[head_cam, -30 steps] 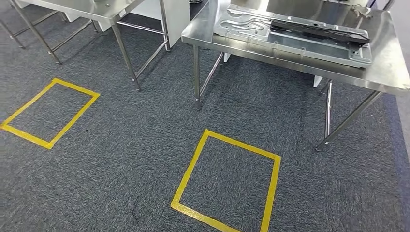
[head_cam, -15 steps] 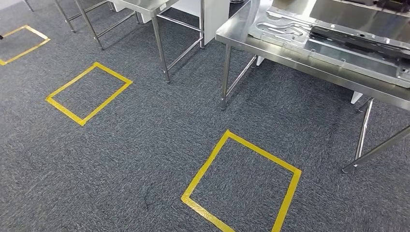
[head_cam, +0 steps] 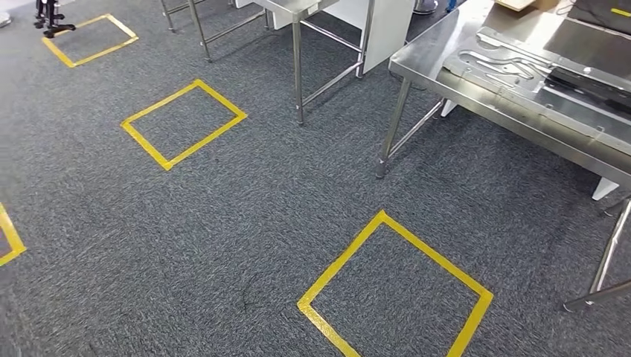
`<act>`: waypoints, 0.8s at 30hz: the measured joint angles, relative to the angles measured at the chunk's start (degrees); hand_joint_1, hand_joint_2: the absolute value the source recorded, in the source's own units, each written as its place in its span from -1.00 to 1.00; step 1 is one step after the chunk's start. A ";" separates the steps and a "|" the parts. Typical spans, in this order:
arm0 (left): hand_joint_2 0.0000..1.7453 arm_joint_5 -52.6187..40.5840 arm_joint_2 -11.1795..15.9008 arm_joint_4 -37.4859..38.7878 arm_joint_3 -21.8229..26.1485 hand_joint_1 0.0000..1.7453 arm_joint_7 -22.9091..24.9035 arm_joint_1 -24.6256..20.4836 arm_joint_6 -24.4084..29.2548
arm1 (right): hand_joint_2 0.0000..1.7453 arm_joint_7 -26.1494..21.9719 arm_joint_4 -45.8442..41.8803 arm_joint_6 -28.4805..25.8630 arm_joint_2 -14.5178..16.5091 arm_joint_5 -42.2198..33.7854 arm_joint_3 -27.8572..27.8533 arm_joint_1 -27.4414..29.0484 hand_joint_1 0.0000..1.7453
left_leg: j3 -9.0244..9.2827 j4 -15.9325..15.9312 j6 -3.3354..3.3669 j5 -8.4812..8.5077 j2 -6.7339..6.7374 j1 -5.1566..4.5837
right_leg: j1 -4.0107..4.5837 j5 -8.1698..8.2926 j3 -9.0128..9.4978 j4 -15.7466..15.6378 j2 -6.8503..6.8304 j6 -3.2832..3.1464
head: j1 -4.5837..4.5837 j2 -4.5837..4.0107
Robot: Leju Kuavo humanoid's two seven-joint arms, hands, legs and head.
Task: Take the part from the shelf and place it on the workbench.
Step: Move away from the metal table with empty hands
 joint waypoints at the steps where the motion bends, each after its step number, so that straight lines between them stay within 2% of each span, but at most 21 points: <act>1: -1.00 0.00 -0.03 0.00 0.00 -1.00 0.02 -0.07 0.00 | -1.00 -0.01 0.00 -0.02 0.00 0.00 0.00 0.04 -1.00 | -0.30 0.32 -0.39 -0.08 -0.72 0.00 | -0.11 0.71 0.93 -2.31 1.10 -0.07 | 0.00 0.00; 2: -1.00 0.00 -0.04 0.00 0.00 -1.00 0.03 -0.10 0.00 | -1.00 -0.01 0.00 -0.02 0.00 0.00 0.00 0.04 -1.00 | -0.62 0.49 -0.81 -0.08 -1.37 0.01 | -0.06 0.67 1.25 -3.23 1.76 -0.24 | 0.00 0.00; 4: -1.00 -0.01 -0.05 0.00 0.00 -1.00 0.04 0.05 0.00 | -1.00 -0.01 0.00 -0.03 -0.01 0.00 0.00 -0.20 -1.00 | -1.07 0.36 -1.68 0.16 -2.69 0.15 | 0.14 0.67 1.33 -3.46 0.71 -0.87 | 0.00 0.00; 5: -1.00 -0.01 -0.09 0.00 0.00 -1.00 0.05 0.22 0.00 | -1.00 0.00 0.00 -0.03 -0.04 0.00 0.00 -0.30 -1.00 | -1.25 0.56 -2.00 0.02 -2.34 0.20 | 0.13 0.81 1.48 -3.71 -0.03 -1.31 | -0.01 0.00; 7: -1.00 -0.02 -0.16 0.00 0.00 -1.00 0.06 0.34 0.00 | -1.00 -0.01 0.00 -0.03 -0.25 0.00 0.00 -0.27 -1.00 | -2.66 3.56 -2.46 -1.91 0.44 0.14 | 0.00 1.05 1.71 -4.24 -1.66 -2.22 | -0.02 0.00; 8: -1.00 -0.02 -0.19 0.00 0.00 -1.00 0.07 0.24 0.00 | -1.00 -0.02 0.00 -0.03 -0.40 0.01 0.00 -0.15 -1.00 | -4.16 6.80 -2.61 -3.71 2.43 0.11 | 0.14 1.05 1.76 -4.33 -2.53 -2.51 | -0.02 0.00; 9: -1.00 -0.02 -0.18 0.00 0.01 -1.00 0.09 0.10 -0.01 | -1.00 -0.02 0.00 -0.02 -0.58 0.02 0.00 -0.03 -1.00 | -5.98 10.61 -2.79 -5.59 3.66 0.13 | 0.28 0.98 1.74 -4.33 -3.46 -2.75 | -0.01 0.00; 10: -1.00 -0.03 -0.18 0.00 0.01 -1.00 0.13 0.01 -0.03 | -1.00 -0.02 0.00 -0.02 -0.75 0.05 0.00 0.05 -1.00 | -7.59 14.03 -2.96 -6.99 4.30 0.18 | 0.41 0.88 1.73 -4.31 -4.42 -2.85 | -0.01 0.00; 11: -1.00 -0.03 -0.19 0.00 0.00 -1.00 0.19 0.03 -0.04 | -1.00 -0.02 0.00 -0.01 -0.90 0.11 0.00 0.07 -1.00 | -8.40 15.93 -3.08 -7.42 4.63 0.23 | 0.51 0.78 1.77 -4.29 -5.32 -2.89 | -0.01 0.00; 12: -1.00 -0.05 -0.19 0.00 0.01 -1.00 0.25 0.13 -0.06 | -1.00 -0.02 0.00 -0.01 -1.01 0.19 0.00 0.06 -1.00 | -8.18 15.82 -3.13 -6.83 4.85 0.26 | 0.54 0.65 1.85 -4.28 -6.15 -2.87 | -0.01 0.00; 13: -1.00 -0.07 -0.20 0.00 0.01 -1.00 0.30 0.24 -0.07 | -1.00 -0.01 0.00 -0.01 -1.07 0.28 0.00 0.04 -1.00 | -6.78 13.46 -3.10 -5.31 5.25 0.27 | 0.56 0.51 2.02 -4.26 -6.91 -2.76 | -0.02 0.00; 15: -1.00 -0.10 -0.20 0.00 0.02 -1.00 0.36 0.25 -0.07 | -1.00 0.01 0.00 -0.01 -1.08 0.44 0.00 0.01 -1.00 | -2.48 5.72 -2.72 -2.03 7.77 -0.02 | 0.72 0.11 2.51 -4.18 -8.34 -2.33 | -0.02 0.00; 16: -1.00 -0.13 -0.20 0.00 0.02 -1.00 0.38 0.13 -0.07 | -1.00 0.01 0.00 -0.01 -1.08 0.49 0.00 0.01 -1.00 | -0.89 2.67 -2.38 -1.10 8.95 -0.26 | 0.86 -0.09 2.75 -4.15 -9.02 -2.03 | 0.00 0.00; 17: -1.00 -0.18 -0.20 0.00 0.02 -1.00 0.39 0.03 -0.07 | -1.00 0.03 0.00 0.01 -1.07 0.54 0.00 0.01 -1.00 | -0.14 0.99 -2.02 -0.82 9.73 -0.50 | 1.00 -0.24 2.96 -4.17 -9.68 -1.75 | 0.00 0.00; 18: -1.00 -0.22 -0.20 0.00 0.03 -1.00 0.40 0.00 -0.07 | -1.00 0.04 0.00 0.07 -1.07 0.57 0.00 -0.05 -1.00 | -0.11 0.50 -1.70 -0.96 9.68 -0.74 | 1.12 -0.33 3.14 -4.26 -10.30 -1.46 | 0.01 0.00; 19: -1.00 -0.26 -0.20 0.00 0.03 -1.00 0.41 0.08 -0.08 | -1.00 0.05 0.00 0.14 -1.07 0.60 0.00 -0.23 -1.00 | -0.18 0.36 -1.33 -0.81 8.85 -0.72 | 1.12 -0.39 3.38 -4.39 -10.88 -1.17 | 0.01 0.00; 20: -1.00 -0.28 -0.21 0.00 0.04 -1.00 0.42 0.23 -0.10 | -1.00 0.11 0.00 0.22 -1.07 0.63 0.00 -0.37 -1.00 | -0.07 0.09 -0.98 -0.64 8.19 -0.62 | 1.04 -0.62 3.59 -4.35 -10.51 -0.83 | 0.00 0.00; 22: -1.00 -0.28 -0.27 0.00 0.04 -1.00 0.43 0.41 -0.19 | -1.00 0.21 0.00 0.31 -1.03 0.66 0.00 -0.48 -1.00 | 0.25 -0.48 -0.24 -0.18 6.93 -0.32 | 0.79 -2.41 2.83 -2.20 -7.33 -0.32 | 0.00 0.00; 23: -1.00 -0.29 -0.30 0.00 0.04 -1.00 0.42 0.37 -0.30 | -1.00 0.31 0.01 0.32 -0.92 0.69 0.00 -0.36 -1.00 | 0.32 -0.61 0.05 -0.01 6.34 -0.24 | 0.66 -4.11 1.49 0.61 -5.22 -0.20 | 0.00 0.00; 24: -1.00 -0.32 -0.31 0.00 0.04 -1.00 0.39 0.27 -0.41 | -1.00 0.38 0.01 0.32 -0.76 0.74 0.00 -0.21 -1.00 | 0.23 -0.61 0.24 0.05 5.67 -0.27 | 0.60 -5.99 -0.46 4.37 -3.84 -0.17 | 0.00 0.00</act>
